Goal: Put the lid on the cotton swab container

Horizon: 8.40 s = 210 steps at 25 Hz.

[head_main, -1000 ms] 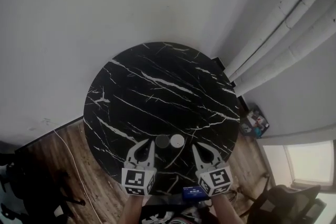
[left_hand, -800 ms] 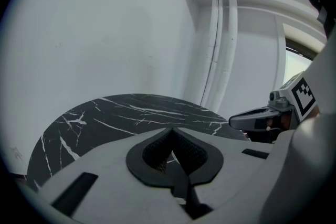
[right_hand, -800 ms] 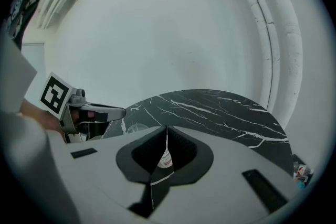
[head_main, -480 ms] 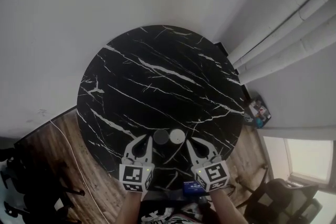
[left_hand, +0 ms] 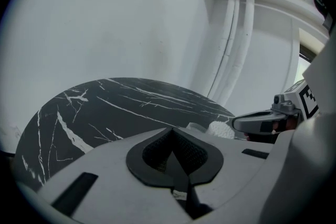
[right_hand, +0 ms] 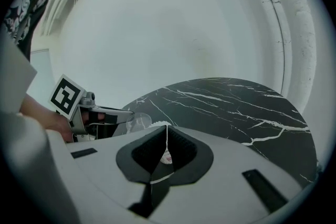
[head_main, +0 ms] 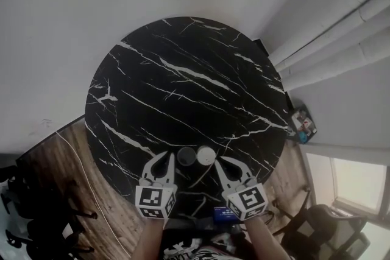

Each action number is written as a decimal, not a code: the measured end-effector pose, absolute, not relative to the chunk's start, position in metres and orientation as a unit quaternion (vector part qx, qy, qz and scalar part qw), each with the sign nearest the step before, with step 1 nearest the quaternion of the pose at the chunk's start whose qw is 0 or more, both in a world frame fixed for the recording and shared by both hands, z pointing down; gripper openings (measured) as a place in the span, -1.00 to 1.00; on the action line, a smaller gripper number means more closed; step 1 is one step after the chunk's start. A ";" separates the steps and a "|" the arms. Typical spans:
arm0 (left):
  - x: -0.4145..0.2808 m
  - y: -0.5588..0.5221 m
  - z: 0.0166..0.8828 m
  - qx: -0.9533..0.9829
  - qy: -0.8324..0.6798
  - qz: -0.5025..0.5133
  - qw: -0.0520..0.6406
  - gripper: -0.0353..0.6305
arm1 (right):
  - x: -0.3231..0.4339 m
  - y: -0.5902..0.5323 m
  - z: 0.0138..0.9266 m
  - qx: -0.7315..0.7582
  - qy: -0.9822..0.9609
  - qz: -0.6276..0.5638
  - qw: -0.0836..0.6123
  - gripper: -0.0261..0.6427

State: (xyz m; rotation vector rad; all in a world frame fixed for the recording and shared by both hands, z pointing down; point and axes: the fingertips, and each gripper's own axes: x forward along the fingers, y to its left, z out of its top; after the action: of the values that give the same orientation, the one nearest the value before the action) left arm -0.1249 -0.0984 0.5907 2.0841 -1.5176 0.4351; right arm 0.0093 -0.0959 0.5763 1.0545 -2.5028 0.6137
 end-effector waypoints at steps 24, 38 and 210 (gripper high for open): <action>-0.119 -0.096 0.602 0.762 -0.562 0.173 0.272 -0.85 | 0.007 -0.099 0.583 0.347 -0.896 0.215 0.175 -0.87; -0.098 -0.096 0.591 0.782 -0.541 0.167 0.259 -0.85 | 0.008 -0.099 0.582 0.347 -0.895 0.219 0.175 -0.87; -0.060 -0.109 0.572 0.827 -0.483 0.165 0.236 -0.85 | 0.003 -0.113 0.559 0.324 -0.919 0.102 0.202 -0.87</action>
State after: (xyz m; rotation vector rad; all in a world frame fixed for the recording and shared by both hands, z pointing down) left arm -0.0603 -0.1085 0.5719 2.2691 -1.3245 0.4528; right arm 0.0030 -0.1132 0.5591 0.9053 -2.5647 0.2845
